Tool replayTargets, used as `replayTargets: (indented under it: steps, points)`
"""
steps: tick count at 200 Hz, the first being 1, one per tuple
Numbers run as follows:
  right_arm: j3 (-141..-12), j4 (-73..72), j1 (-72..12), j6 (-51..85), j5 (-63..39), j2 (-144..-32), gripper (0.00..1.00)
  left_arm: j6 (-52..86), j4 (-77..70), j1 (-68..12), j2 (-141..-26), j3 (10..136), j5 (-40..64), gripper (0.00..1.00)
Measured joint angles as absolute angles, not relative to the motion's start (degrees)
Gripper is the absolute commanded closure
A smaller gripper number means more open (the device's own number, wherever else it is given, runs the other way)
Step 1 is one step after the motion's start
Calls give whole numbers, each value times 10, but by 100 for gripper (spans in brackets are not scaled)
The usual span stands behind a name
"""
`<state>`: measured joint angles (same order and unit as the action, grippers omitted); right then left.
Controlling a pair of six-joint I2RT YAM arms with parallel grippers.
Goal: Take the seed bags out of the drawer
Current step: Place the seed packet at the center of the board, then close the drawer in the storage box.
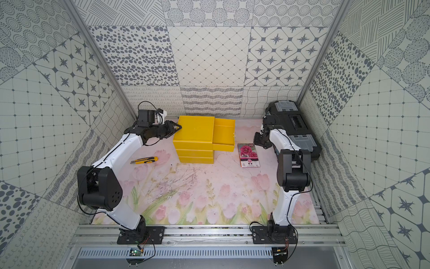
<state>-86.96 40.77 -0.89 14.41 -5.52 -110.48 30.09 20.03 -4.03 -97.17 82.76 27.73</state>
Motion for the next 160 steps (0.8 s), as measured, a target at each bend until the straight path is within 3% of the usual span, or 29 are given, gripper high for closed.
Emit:
replayTargets:
  steps: [65,160]
  points:
    - [-850,398,-60,168,-97,-1045,39,301,200,-40,-972,828,278,59]
    - [-823,371,-134,216,-146,-951,38,301,200,-40,-972,828,278,58]
